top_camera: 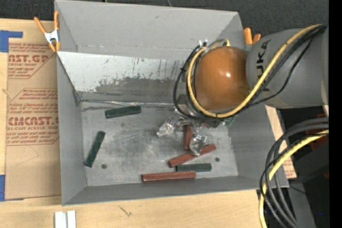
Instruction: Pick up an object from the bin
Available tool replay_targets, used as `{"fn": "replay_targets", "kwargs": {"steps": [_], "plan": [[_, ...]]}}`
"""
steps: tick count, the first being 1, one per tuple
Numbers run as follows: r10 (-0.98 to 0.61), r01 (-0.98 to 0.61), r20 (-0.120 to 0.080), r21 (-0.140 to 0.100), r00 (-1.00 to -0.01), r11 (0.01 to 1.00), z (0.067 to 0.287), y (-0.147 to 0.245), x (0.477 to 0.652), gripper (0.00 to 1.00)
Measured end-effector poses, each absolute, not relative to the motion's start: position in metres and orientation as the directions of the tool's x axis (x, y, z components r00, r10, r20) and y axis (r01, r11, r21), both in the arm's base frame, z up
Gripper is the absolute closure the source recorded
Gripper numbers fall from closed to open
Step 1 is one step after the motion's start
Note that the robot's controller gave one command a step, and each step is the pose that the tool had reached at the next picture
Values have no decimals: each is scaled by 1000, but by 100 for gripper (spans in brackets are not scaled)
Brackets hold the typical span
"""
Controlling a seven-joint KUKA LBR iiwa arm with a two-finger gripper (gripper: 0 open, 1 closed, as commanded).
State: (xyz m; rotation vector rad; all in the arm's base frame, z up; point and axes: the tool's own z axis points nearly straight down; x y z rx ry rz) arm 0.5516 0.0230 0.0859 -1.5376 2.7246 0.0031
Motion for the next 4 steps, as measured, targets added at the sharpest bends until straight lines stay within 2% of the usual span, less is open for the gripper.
{"fn": "replay_targets", "kwargs": {"steps": [1,2,3,4], "plan": [[-906,-906,-11,-16,-423,423,77,-60,556,100],[-906,-906,-12,-16,-423,423,77,-60,556,100],[-908,-908,-2,6,-419,419,121,-72,553,100],[-929,-929,-4,-1,-371,371,259,-53,545,100]]}}
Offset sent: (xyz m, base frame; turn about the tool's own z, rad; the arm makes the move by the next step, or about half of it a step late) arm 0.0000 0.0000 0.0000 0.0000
